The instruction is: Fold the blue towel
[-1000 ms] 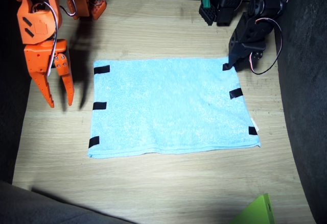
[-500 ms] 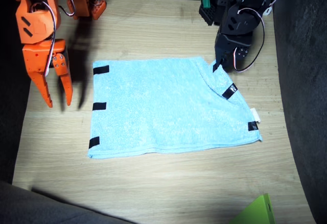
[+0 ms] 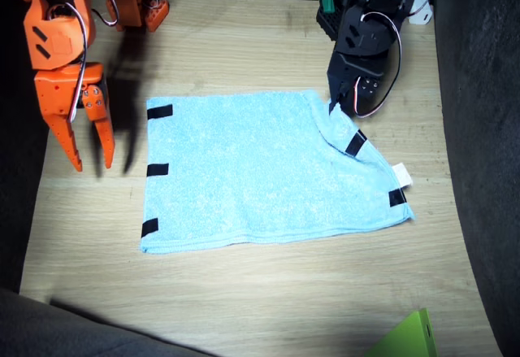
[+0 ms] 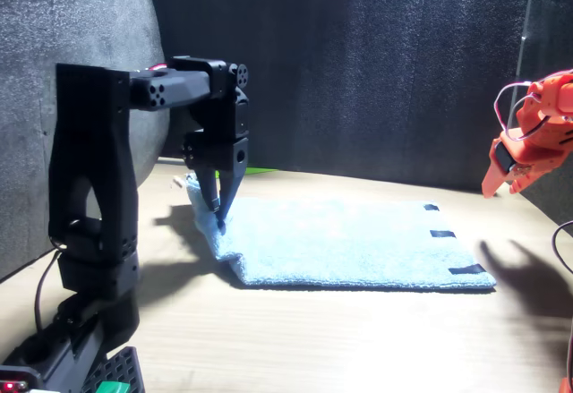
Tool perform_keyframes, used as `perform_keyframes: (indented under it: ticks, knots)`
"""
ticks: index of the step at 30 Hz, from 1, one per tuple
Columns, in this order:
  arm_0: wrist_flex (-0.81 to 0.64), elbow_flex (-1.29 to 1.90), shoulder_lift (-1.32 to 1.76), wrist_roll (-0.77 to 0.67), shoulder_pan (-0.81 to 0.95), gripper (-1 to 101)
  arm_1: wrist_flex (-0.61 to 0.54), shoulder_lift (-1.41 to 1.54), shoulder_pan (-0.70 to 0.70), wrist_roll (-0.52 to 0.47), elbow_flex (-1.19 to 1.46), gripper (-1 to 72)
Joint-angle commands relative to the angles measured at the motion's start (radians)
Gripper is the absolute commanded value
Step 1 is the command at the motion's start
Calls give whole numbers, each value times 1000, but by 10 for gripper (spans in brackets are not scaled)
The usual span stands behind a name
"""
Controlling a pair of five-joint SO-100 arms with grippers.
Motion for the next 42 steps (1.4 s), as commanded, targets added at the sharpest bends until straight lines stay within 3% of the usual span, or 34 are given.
perform_keyframes:
  ticks: [1, 12, 42]
  knots:
    - [52, -114, -17, 17, -23, -2, 20, 49, -8, 5, -5, 239]
    - [172, -310, -144, 37, -135, -2, 15, 48, -12, 2, -9, 242]
    - [212, -422, -181, 117, -356, -3, -3, 18, -18, -2, -15, 249]
